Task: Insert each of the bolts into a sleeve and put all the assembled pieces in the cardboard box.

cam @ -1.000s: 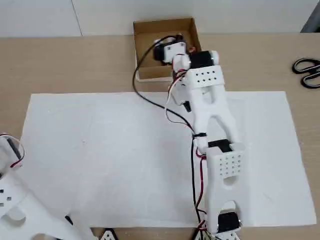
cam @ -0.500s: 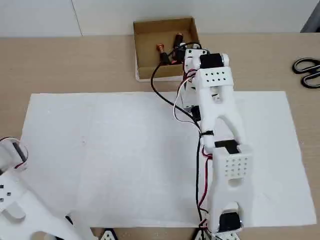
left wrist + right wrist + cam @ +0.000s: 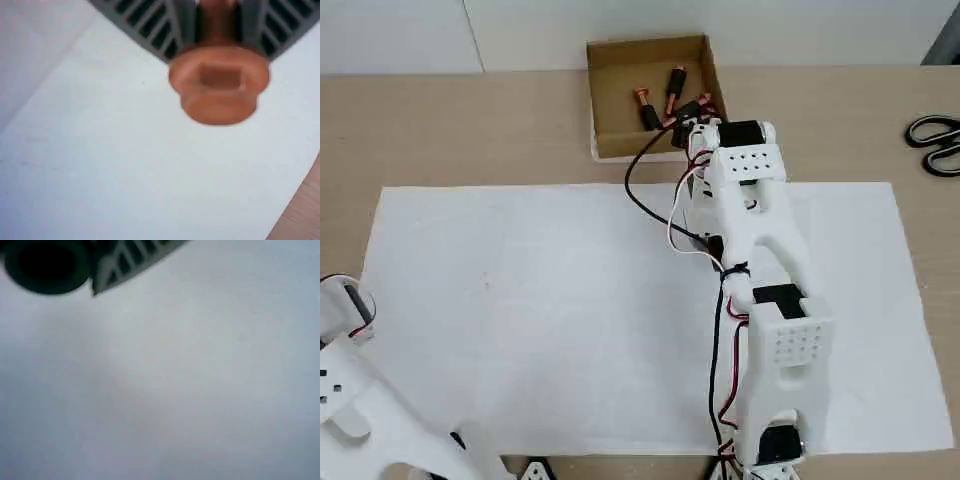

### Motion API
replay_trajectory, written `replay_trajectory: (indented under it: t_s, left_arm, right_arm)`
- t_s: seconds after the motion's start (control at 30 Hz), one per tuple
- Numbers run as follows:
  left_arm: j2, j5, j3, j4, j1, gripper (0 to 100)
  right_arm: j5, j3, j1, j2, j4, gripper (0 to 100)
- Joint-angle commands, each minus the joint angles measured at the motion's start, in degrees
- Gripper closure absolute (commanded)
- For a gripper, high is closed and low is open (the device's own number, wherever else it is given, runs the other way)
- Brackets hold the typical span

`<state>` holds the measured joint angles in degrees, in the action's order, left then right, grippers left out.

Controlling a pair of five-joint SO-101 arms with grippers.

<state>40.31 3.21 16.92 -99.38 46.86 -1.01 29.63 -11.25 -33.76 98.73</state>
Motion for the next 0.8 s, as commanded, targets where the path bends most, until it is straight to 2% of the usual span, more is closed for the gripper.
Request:
replay_trajectory:
  t_s: [0.0, 0.33, 0.53, 0.77]
  left_arm:
    - [1.41, -0.18, -0.22, -0.97, -0.26, 100]
    - [1.49, -0.18, -0.22, -0.97, -0.26, 100]
    - [1.49, -0.18, -0.22, -0.97, -0.26, 100]
    - [1.49, -0.18, -0.22, -0.97, -0.26, 100]
  right_arm:
    - [0.62, 0.09, -0.40, 3.38, -0.04, 87.7]
    - [2.20, 0.18, -0.22, -2.51, 0.13, 87.5]
    - [4.31, 0.53, -0.48, -3.03, -0.31, 78.1]
    - [5.36, 0.53, -0.22, -3.03, -1.98, 77.9]
